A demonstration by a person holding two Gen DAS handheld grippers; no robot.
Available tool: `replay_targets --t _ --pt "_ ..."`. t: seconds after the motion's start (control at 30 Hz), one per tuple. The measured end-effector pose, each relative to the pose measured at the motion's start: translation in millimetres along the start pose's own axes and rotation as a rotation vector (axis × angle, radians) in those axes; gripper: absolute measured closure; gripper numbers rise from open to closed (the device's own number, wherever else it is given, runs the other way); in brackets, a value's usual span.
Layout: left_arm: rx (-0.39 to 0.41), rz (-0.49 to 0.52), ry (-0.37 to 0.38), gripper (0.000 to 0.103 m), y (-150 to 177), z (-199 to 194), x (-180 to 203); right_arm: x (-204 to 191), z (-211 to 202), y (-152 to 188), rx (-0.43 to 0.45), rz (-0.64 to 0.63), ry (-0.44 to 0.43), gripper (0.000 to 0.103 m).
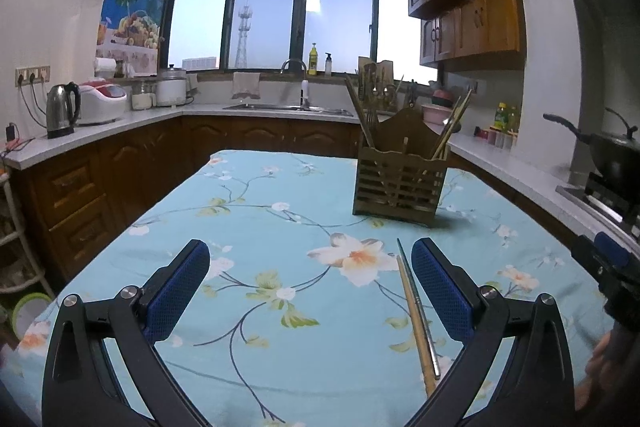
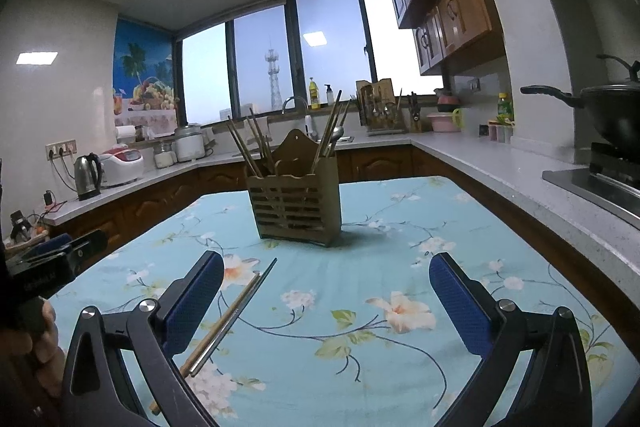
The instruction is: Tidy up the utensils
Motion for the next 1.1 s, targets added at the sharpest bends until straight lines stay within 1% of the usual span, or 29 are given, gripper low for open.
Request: replay_targets --t 0.77,1.1 --pt "0.015 0.062 -0.039 0.000 -0.8 -5.7 7.1 5.3 -0.8 -1.7 0.010 0.007 -0.003 0.000" --pt "0.017 0.067 -0.043 0.000 -1.2 -6.8 8.3 4.1 -1.3 -1.1 0.011 0.006 -0.002 0.000"
Point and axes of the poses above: each gripper's, at about its wrist camera, not at the fingertips, and z roughly the way its jaws point, x to its right, y to its underside, the point moved 4 cm from there along z, roughly the way its jaws point, and after that the axes turned 14 degrees about z, right-handed, at the moved point
